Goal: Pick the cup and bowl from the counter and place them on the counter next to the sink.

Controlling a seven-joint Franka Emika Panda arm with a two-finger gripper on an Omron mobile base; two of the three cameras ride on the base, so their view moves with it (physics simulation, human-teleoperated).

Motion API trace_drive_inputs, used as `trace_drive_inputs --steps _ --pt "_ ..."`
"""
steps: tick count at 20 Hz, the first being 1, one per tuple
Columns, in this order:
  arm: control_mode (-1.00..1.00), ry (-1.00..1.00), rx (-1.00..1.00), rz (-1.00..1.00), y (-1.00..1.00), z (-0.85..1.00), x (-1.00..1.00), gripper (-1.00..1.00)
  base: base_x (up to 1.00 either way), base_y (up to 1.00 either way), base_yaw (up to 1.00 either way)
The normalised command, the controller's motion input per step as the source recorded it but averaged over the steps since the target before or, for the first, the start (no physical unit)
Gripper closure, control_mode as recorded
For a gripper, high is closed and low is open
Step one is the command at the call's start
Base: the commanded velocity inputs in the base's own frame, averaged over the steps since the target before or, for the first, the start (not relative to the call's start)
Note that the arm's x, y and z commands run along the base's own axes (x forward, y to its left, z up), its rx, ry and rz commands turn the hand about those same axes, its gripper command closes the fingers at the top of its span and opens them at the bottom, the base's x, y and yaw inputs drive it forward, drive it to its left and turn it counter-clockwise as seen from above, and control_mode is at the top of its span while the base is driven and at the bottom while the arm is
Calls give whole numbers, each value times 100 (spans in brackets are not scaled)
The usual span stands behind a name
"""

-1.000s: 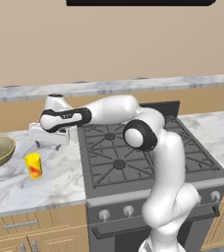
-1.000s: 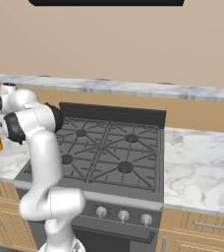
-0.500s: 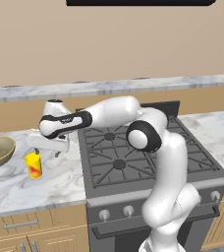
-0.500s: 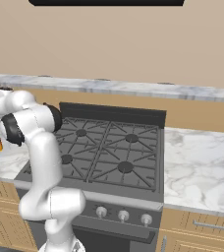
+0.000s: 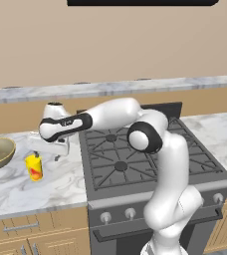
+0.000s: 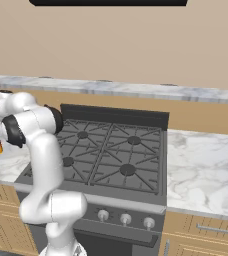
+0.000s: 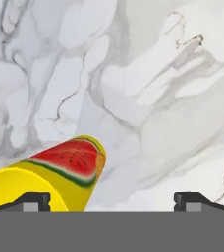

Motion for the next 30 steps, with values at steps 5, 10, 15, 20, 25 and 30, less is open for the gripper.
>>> trace_drive_inputs --steps 5,10,15,20,25,30 --pt "-100 5 -3 -3 29 2 0 -100 0 0 0" --pt "-100 6 -4 -4 24 0 9 -100 0 0 0" --pt "-100 7 -6 -6 16 -1 8 -100 0 0 0" --pt "-100 5 -6 -7 22 -13 0 -100 0 0 0" --pt "-100 2 -3 -8 3 -5 -4 -100 0 0 0" --pt "-100 0 0 -8 -20 -22 -42 -100 0 0 0"
